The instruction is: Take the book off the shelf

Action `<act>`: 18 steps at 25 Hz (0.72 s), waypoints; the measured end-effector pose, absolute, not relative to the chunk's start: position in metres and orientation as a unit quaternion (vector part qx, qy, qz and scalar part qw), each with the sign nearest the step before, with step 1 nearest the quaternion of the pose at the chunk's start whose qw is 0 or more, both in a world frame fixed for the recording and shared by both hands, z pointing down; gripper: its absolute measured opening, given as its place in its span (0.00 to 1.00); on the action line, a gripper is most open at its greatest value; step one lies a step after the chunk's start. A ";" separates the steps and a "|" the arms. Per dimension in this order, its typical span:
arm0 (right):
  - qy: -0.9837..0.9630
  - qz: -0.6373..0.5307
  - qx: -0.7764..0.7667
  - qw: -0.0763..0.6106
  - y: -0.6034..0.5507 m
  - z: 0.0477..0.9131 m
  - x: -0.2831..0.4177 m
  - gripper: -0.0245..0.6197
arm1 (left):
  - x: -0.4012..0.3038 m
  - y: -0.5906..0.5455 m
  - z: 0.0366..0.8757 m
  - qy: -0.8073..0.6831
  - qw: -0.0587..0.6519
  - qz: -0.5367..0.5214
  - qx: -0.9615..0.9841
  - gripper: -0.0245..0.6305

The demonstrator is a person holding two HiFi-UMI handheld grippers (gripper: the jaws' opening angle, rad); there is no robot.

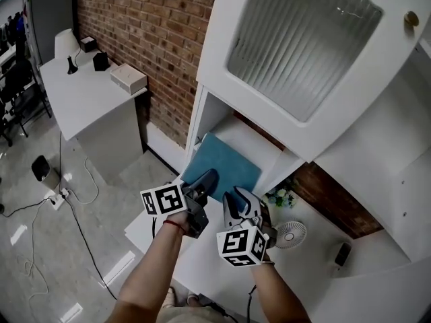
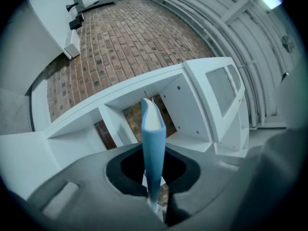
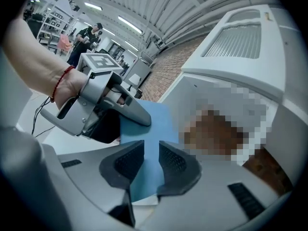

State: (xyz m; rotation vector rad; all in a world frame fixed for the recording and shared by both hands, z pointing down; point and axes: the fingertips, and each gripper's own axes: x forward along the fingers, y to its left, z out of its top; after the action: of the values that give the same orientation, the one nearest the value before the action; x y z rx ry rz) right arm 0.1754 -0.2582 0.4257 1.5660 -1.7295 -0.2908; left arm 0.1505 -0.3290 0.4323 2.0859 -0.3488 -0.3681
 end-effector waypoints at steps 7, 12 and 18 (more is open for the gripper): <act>-0.684 -0.096 0.636 0.344 -0.245 0.415 0.177 0.20 | 0.138 -0.306 0.423 -0.159 0.439 -0.130 0.875 0.11; -0.695 -0.072 0.647 0.305 -0.237 0.410 0.177 0.19 | 0.134 -0.288 0.420 -0.168 0.421 -0.115 0.884 0.11; -0.706 -0.046 0.657 0.261 -0.224 0.402 0.178 0.18 | 0.131 -0.263 0.412 -0.175 0.387 -0.089 0.901 0.11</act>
State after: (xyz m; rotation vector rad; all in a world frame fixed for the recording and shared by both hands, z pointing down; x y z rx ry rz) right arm 0.1779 -0.2238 0.4016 1.7775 -1.9120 -0.1258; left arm 0.1313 -0.2635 0.4119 2.2925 -0.4443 -0.2257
